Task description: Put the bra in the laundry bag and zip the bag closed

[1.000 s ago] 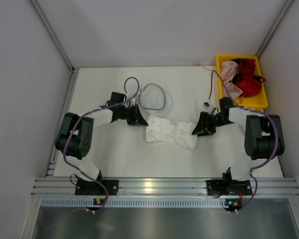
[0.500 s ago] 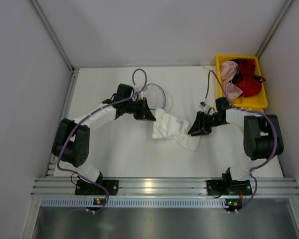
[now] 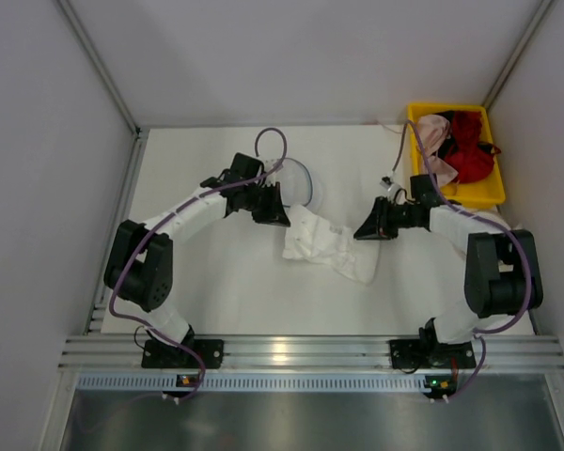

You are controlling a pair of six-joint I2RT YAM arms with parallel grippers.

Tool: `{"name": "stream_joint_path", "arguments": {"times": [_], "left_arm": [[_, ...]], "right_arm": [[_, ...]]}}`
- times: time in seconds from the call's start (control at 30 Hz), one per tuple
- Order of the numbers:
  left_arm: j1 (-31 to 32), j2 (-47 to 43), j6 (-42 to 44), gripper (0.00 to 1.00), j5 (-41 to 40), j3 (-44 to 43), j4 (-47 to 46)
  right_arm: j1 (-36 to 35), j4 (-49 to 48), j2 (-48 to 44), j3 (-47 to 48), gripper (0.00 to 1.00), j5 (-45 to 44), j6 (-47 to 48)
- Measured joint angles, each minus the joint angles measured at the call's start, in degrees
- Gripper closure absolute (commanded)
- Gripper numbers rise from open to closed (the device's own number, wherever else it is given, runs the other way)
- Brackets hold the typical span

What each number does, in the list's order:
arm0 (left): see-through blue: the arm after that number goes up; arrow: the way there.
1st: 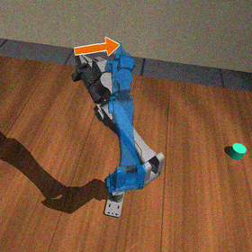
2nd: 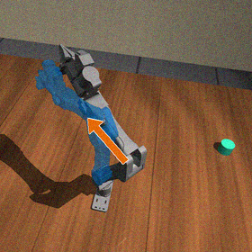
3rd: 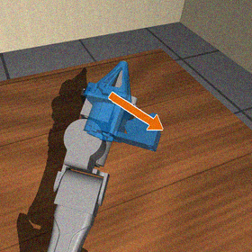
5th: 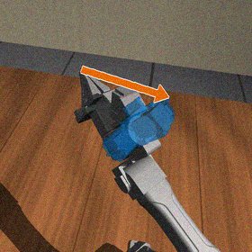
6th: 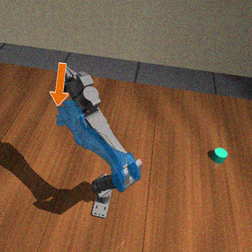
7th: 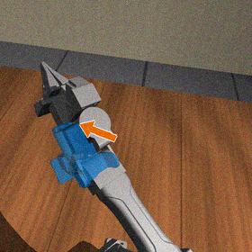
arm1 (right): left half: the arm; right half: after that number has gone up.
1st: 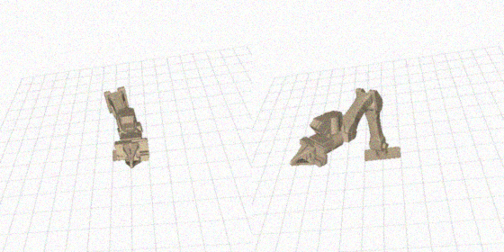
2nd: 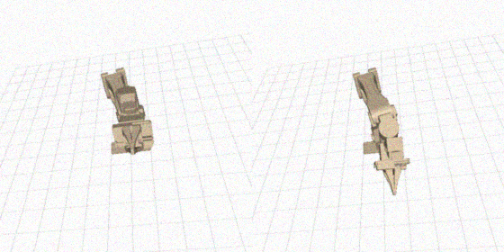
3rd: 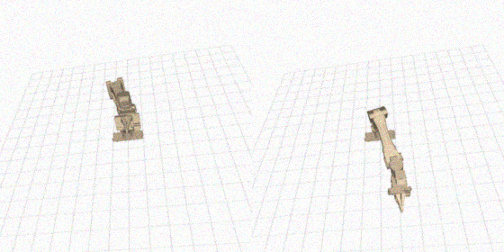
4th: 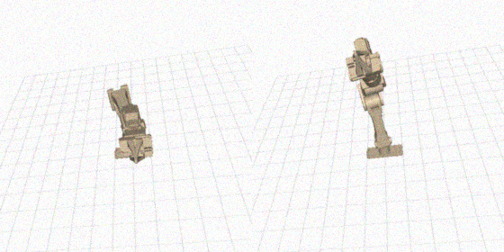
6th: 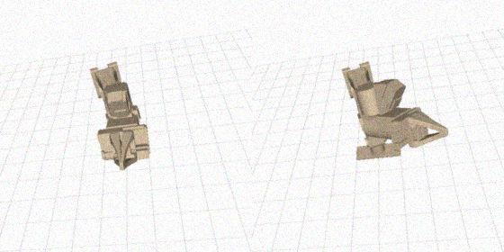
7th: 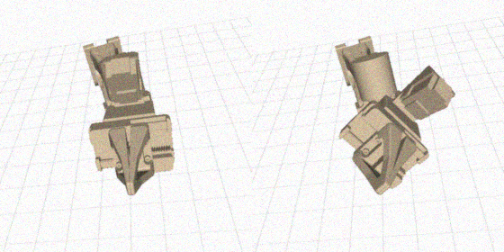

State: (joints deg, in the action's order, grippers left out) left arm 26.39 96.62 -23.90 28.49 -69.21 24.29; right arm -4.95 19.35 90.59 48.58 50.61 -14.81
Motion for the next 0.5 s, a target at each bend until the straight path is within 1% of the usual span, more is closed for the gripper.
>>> {"name": "stream_joint_path", "arguments": {"times": [0.1,0.17,0.33,0.4,0.5], "left_arm": [[0.0,0.0,0.8,1.0,-0.8,-0.1,1.2],[0.0,0.0,1.4,1.0,-1.0,-0.6,2.1],[0.0,0.2,2.9,1.0,-2.1,-4.2,4.6],[0.0,0.2,3.4,1.0,-2.7,-5.3,4.8],[0.2,0.2,4.2,1.0,-3.6,-6.1,6.0]], "right_arm": [[-2.2,-3.3,-0.8,1.7,0.83,-0.4,-3.8],[-5.5,-5.0,0.0,4.0,0.85,-1.2,-5.4],[-12.3,-8.3,5.6,7.8,0.92,-5.2,-5.8],[-13.8,-8.6,7.6,7.8,0.95,-7.6,-5.8],[-15.1,-9.1,10.0,7.8,0.96,-10.4,-5.8]]}}
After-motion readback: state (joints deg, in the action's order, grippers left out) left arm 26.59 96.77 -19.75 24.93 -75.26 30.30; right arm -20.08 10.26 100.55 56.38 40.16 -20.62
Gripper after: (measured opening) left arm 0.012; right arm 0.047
